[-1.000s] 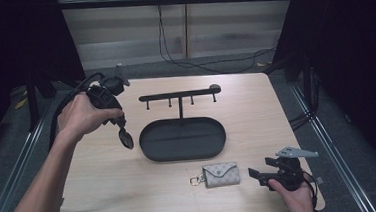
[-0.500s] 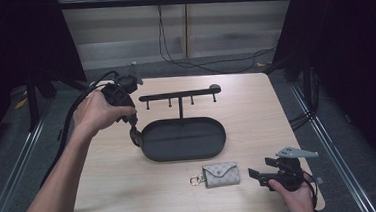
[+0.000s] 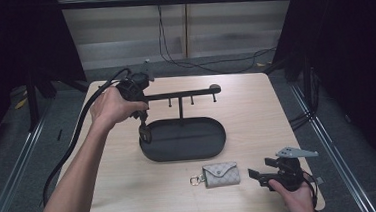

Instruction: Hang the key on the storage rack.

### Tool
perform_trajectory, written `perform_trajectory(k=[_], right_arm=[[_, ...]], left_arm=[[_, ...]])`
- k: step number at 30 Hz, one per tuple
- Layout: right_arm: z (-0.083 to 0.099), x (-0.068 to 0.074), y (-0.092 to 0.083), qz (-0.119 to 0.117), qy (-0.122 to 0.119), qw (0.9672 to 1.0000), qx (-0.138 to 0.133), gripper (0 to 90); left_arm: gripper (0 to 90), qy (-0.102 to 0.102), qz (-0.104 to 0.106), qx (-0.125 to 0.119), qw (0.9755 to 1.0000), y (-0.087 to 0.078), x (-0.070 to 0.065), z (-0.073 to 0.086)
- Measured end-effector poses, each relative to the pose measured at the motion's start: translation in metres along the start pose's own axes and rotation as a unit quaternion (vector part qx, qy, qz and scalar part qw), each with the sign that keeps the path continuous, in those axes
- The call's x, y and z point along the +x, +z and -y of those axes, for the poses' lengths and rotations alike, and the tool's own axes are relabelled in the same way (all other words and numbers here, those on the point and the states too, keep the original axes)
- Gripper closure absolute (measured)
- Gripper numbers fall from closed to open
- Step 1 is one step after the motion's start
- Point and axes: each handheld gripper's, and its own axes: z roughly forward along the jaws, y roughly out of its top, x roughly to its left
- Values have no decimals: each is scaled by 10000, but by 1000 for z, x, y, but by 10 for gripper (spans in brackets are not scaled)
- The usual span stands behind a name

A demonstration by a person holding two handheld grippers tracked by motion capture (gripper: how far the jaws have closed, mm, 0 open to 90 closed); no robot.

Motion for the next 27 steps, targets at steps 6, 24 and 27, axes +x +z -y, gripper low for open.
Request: perform_trajectory(k=[6, 24, 27], right_arm=[[0, 0, 1, -31, -8, 10000, 11, 169], [0, -1, 1, -55, -18, 10000, 30, 169], [0, -1, 1, -50, -23, 10000, 44, 169]], left_arm=[[708, -48, -109, 63, 9999, 4, -1, -11], [707, -387, -171, 17, 9991, 14, 1, -27], [706, -504, -141, -6, 9986, 13, 2, -29]])
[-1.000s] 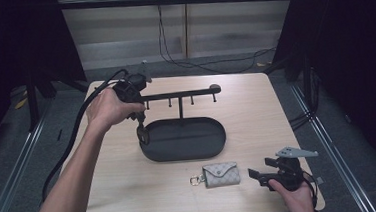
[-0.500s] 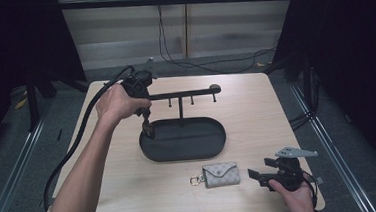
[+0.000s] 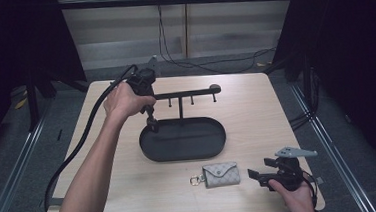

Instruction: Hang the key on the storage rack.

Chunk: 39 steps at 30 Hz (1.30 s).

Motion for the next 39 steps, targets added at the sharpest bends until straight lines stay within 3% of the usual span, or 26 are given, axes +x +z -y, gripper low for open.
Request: perform_trajectory(k=[7, 12, 23, 28, 29, 33, 36, 39], right_arm=[[0, 1, 0, -14, -21, 10000, -1, 169], [0, 0, 0, -16, -19, 10000, 3, 169], [0, 1, 0, -3, -23, 10000, 12, 169], [-1, 1, 1, 8, -7, 10000, 43, 170], [-1, 1, 2, 5, -9, 10000, 37, 169], [-1, 1, 3, 3, -8, 10000, 38, 169], [-2, 1, 3, -6, 8, 10000, 40, 169], [-1, 1, 2, 14, 19, 10000, 39, 169]], left_arm=[[678, -59, 33, -15, 10000, 1, 1, -1], [517, 25, -21, -51, 10000, 1, 2, 1], [372, 229, 37, -162, 9996, -15, 1, 20], [331, 340, 128, -212, 9991, -15, 2, 28], [316, 350, 230, -241, 9988, -14, 5, 32], [272, 318, 295, -280, 9987, -10, 12, 41], [242, 203, 491, -281, 9982, -7, 19, 48], [234, 266, 512, -359, 9977, -8, 22, 56]])
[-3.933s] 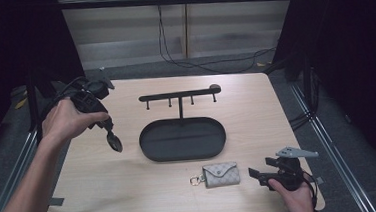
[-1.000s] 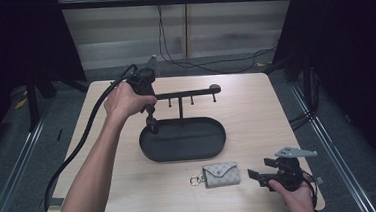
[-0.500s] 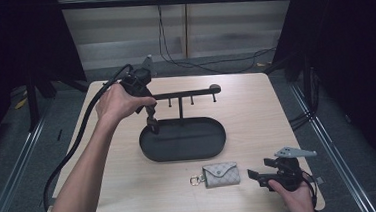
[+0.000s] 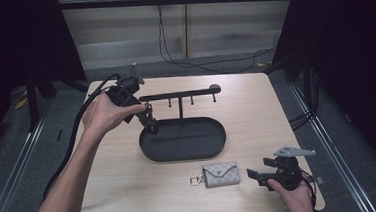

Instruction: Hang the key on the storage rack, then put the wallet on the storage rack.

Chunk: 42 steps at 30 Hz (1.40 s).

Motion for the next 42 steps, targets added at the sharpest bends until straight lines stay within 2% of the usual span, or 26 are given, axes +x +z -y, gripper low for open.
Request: perform_trajectory(k=[2, 4, 7, 8, 10, 11, 14, 16, 19, 20, 24, 25, 28, 29, 30, 31, 32, 35, 37, 38, 39, 40, 41, 42], right_arm=[[0, 0, 0, 9, 11, 10000, -5, 170], [0, 0, 0, 6, 17, 10000, 14, 169], [0, 0, 0, 18, -13, 10000, 9, 169], [0, 0, -1, 18, -13, 10000, -3, 169], [0, 0, -1, 16, -20, 10000, -5, 169], [0, 0, -1, 13, -27, 10000, 1, 169], [0, 0, 0, 30, -9, 10000, 8, 170], [0, 0, 0, 35, 5, 10000, 4, 170], [0, 0, 0, 42, 8, 10000, -4, 169], [0, 0, 0, 45, 17, 10000, -15, 169], [-1, 0, 1, 41, 0, 10000, -2, 169], [0, 1, 0, 55, 7, 10000, -12, 170], [0, 1, 0, 46, -1, 10000, -24, 170], [0, 0, 0, 46, 7, 10000, -12, 169], [0, 0, 0, 48, 4, 10000, -4, 169], [0, 0, -1, 38, -13, 10000, -4, 170], [0, 0, -1, 36, -9, 10000, -42, 170], [0, 1, -1, 41, -12, 10000, -16, 169], [0, 1, -1, 32, -21, 10000, -21, 170], [0, 1, -1, 32, -21, 10000, -21, 170], [0, 0, 0, 38, -1, 10000, -15, 170], [0, 0, 0, 38, 5, 10000, -16, 170], [0, 0, 0, 39, 7, 10000, -17, 170], [0, 0, -1, 32, -2, 10000, -25, 170]], left_arm=[[221, 28, 65, -101, 9999, -3, 0, 5], [208, 141, 103, -177, 9997, -7, 1, 11], [185, 171, 152, -274, 9994, -9, 0, 16], [181, 222, 215, -449, 9985, -10, 0, 22], [180, 207, 229, -457, 9985, -10, 1, 24], [180, 317, 258, -484, 9980, -9, 2, 29], [180, 367, 301, -572, 9972, -8, 4, 34], [179, 432, 382, -723, 9957, -8, 7, 41], [178, 426, 318, -803, 9954, -7, 9, 46], [178, 472, 353, -875, 9944, -4, 11, 53], [178, 543, 415, -908, 9935, 0, 15, 62], [178, 487, 488, -1111, 9914, 1, 20, 72], [178, 481, 468, -1202, 9905, 2, 26, 80], [179, 472, 524, -1241, 9898, 2, 28, 85], [179, 469, 481, -1432, 9874, 2, 29, 92], [179, 469, 481, -1432, 9874, 2, 29, 92], [179, 453, 477, -1637, 9843, 2, 30, 101], [179, 515, 562, -1643, 9835, 6, 31, 108], [181, 492, 589, -1795, 9808, 13, 33, 120], [185, 492, 589, -1795, 9808, 13, 33, 120], [185, 403, 571, -2042, 9764, 15, 36, 130], [185, 378, 596, -2158, 9739, 18, 37, 136], [185, 378, 596, -2158, 9739, 18, 37, 136], [185, 313, 560, -2338, 9702, 22, 37, 144]])
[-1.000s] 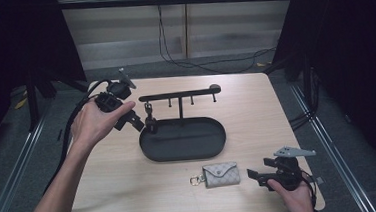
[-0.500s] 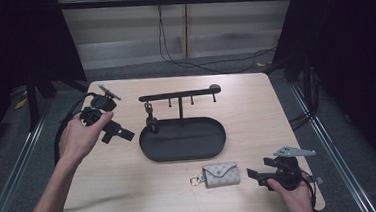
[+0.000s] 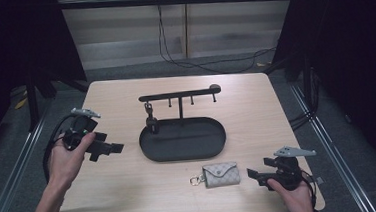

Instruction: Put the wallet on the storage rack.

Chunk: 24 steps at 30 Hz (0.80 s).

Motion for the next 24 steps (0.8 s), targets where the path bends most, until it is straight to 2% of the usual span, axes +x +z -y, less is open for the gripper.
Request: perform_trajectory(k=[1, 5, 7, 8, 10, 12, 13, 16, 19, 20, 21, 23, 24], right_arm=[[0, 0, 0, -3, -5, 10000, -3, 171], [0, 0, 0, 5, -8, 10000, -7, 173], [0, 1, 0, 13, -10, 10000, -18, 174], [0, 1, 0, 13, -10, 10000, -18, 174], [0, 1, 0, 9, -16, 10000, -28, 174], [0, 0, 0, 9, 11, 10000, -34, 174], [0, 0, 0, 9, 11, 10000, -34, 174], [0, 0, -1, -4, 2, 10000, -53, 175], [-1, 1, -1, -2, -16, 10000, -32, 176], [-1, 2, -2, -4, -34, 10000, -18, 181], [-1, 2, -2, -6, -42, 10000, -9, 187], [-3, 2, -2, -31, -65, 10000, -12, 192], [-3, 3, -2, -42, -46, 10000, 6, 194]], left_arm=[[185, 0, 0, 0, 10000, 0, 0, 0], [183, -30, -77, -373, 9993, 5, -2, 26], [184, -119, -138, -505, 9986, 7, -3, 35], [190, -119, -138, -505, 9986, 7, -3, 35], [187, -109, -340, -564, 9978, 9, -5, 43], [182, -134, -433, -620, 9971, 12, -7, 53], [181, -134, -433, -620, 9971, 12, -7, 53], [173, -116, -508, -812, 9953, 14, -12, 69], [168, -192, -427, -929, 9946, 17, -16, 78], [168, -168, -485, -898, 9946, 18, -17, 81], [168, -238, -508, -918, 9942, 19, -19, 83], [169, -238, -395, -886, 9950, 21, -22, 86], [170, -270, -432, -978, 9939, 21, -25, 89]])
